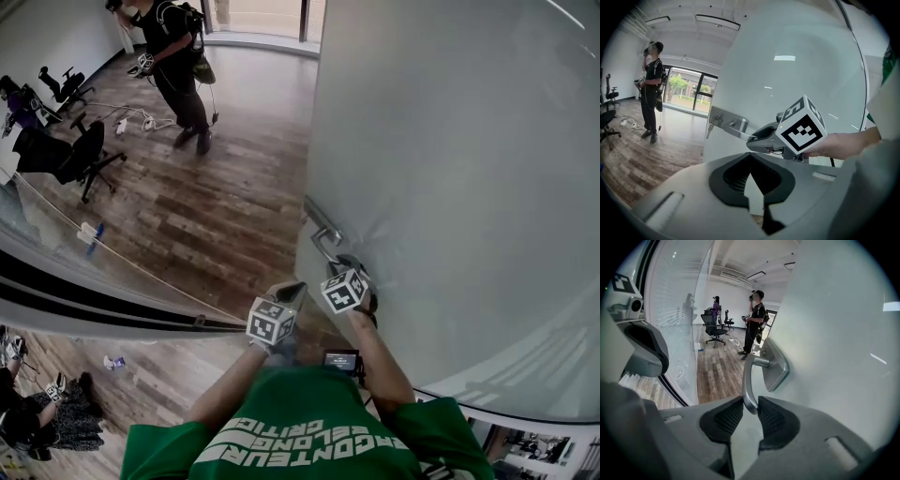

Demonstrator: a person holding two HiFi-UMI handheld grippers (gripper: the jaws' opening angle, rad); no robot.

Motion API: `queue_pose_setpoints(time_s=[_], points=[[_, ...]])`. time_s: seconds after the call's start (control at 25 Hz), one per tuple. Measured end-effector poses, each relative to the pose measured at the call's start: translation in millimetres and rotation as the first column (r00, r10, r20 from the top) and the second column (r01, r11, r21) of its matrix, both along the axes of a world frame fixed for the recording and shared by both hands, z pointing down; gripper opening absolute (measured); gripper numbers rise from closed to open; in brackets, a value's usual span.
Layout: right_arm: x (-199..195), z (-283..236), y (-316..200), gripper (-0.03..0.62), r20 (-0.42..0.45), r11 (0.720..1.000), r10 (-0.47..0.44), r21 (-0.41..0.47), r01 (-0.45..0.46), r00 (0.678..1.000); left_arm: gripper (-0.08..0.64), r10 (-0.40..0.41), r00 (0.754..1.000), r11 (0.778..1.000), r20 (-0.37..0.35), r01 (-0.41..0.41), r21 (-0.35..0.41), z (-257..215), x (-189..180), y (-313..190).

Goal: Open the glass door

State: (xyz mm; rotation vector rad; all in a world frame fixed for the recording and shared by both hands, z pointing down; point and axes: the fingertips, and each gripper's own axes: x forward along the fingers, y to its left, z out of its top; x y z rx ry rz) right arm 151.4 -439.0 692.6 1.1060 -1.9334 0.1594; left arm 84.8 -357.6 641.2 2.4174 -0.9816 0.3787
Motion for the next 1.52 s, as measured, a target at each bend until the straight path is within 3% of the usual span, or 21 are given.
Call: queue_pose_setpoints(time_s=[0.44, 0.76, 1.52], points=[[52, -5, -40, 0.089, 0.001, 0.996, 0.084, 0.005, -0.084, 0.996, 0.017, 0.062, 0.998, 0.998, 0.004, -0.062, -0.012, -10, 32, -36], [78, 11, -62, 0.089, -0.017, 0.988, 0.152, 0.005, -0.152, 0.988, 0.017, 0.096, 0.995, 0.995, -0.005, -0.096, -0.004, 4, 27, -58], [178, 0, -93, 0.087, -0.057, 0.957, 0.29, 0.02, -0.289, 0.955, 0.017, 0.084, 0.996, 0.996, -0.03, -0.083, 0.011, -12, 27, -113]])
